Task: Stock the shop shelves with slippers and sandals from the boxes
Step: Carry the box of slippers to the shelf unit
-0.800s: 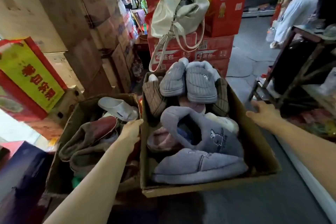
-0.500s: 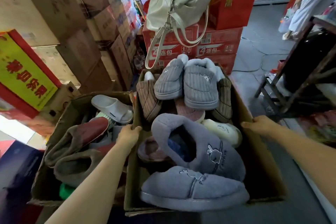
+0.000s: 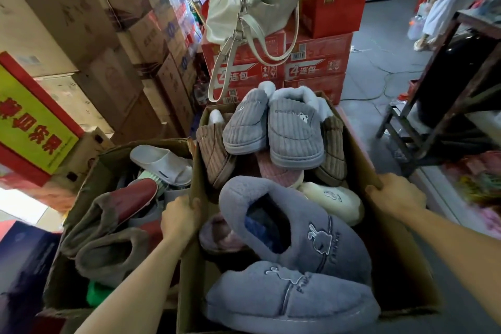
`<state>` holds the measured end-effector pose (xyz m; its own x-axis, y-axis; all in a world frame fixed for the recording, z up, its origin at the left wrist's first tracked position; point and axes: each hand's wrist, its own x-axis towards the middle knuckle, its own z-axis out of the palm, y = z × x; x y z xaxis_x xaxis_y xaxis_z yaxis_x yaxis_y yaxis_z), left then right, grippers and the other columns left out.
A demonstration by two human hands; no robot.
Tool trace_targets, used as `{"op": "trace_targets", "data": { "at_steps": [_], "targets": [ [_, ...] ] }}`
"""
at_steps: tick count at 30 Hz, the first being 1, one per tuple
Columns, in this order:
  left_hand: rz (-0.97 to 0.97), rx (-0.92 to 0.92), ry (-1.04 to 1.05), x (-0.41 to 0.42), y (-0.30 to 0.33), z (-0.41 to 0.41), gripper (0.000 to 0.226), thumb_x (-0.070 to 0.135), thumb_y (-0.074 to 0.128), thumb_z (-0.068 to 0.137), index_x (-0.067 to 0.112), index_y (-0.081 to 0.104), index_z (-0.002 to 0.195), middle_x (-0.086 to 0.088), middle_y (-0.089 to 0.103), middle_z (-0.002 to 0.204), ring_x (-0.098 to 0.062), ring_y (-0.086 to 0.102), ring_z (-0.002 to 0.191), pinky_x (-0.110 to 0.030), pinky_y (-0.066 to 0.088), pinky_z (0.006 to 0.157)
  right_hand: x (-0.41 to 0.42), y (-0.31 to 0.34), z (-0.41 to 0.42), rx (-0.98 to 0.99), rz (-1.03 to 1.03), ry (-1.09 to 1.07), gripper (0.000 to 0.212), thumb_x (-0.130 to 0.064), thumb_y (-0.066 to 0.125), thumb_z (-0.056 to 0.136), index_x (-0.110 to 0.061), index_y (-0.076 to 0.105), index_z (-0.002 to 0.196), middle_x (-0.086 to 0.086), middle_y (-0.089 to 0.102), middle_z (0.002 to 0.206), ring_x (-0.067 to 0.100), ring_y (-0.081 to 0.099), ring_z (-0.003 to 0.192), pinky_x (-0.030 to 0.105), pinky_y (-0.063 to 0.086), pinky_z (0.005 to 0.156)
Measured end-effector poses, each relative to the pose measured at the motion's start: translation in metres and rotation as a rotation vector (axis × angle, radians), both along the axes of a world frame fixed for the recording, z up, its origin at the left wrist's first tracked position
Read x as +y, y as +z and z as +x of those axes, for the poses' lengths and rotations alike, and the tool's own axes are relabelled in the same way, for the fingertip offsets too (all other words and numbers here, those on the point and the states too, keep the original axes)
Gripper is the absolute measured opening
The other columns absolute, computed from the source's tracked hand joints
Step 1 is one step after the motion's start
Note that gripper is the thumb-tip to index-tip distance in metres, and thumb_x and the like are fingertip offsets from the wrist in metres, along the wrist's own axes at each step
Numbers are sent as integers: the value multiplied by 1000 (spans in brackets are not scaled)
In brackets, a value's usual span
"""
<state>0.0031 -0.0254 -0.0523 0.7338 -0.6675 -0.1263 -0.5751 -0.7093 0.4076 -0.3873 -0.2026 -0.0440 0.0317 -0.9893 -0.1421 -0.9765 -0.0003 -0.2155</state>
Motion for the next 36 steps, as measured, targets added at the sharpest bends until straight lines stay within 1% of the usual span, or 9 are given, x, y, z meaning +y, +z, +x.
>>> {"op": "trace_targets", "data": {
  "at_steps": [9,12,17,20,22,24,29,32,36],
  "targets": [
    [-51,28,-169,48,15,1,32,32,52,95,6,70,92,-22,69,93,-41,63,90,-37,47,74,88,15,-29,-84,-8,-49,24,-36,58,84,-18,60,68,5,62,75,27,60,71,31,47,58],
    [-83,60,-235,68,24,-1,31,32,52,95,8,69,86,-20,69,88,-40,64,85,-42,52,77,132,23,-38,-87,-15,-110,22,-37,58,85,-19,62,73,6,64,80,28,60,75,36,52,65],
    [-143,26,-350,87,45,-13,29,31,51,94,8,67,85,-18,67,89,-40,61,89,-34,41,69,204,36,-58,-92,-71,-269,22,-36,57,87,-18,63,76,8,62,82,26,56,75,33,47,66],
    [-157,32,-421,89,58,-33,30,31,51,94,7,65,81,-19,66,87,-41,61,88,-34,40,68,237,37,-86,-133,-85,-357,33,-47,54,80,-17,62,71,7,64,75,26,59,70,36,52,67],
    [-156,19,-482,87,65,-49,34,32,51,94,3,68,86,-24,67,92,-43,62,90,-36,41,69,261,43,-103,-153,-111,-411,40,-54,50,76,-17,64,77,6,66,79,27,61,73,37,53,67],
    [-158,-7,-556,83,73,-70,36,31,51,96,0,69,91,-28,67,97,-45,61,93,-38,42,72,290,57,-117,-83,-110,-479,30,-47,53,84,-20,63,83,8,65,86,28,60,79,31,46,64],
    [-153,-3,-721,75,87,-145,35,28,49,97,0,69,91,-28,67,99,-43,60,99,-41,42,81,358,78,-173,-72,-151,-637,26,-40,56,86,-18,58,71,10,65,78,27,60,69,36,52,63],
    [-161,5,-837,76,88,-196,34,30,50,96,2,67,88,-27,67,94,-43,62,92,-38,40,71,407,82,-212,-81,-165,-716,25,-33,59,88,-14,63,72,9,62,71,25,56,63,34,48,58],
    [-196,-8,-1008,95,91,-274,35,29,50,96,1,67,86,-28,68,94,-44,63,92,-42,45,75,482,83,-267,-68,-159,-863,22,-37,58,87,-18,63,79,8,64,78,28,61,71,37,53,64]
  ]
}}
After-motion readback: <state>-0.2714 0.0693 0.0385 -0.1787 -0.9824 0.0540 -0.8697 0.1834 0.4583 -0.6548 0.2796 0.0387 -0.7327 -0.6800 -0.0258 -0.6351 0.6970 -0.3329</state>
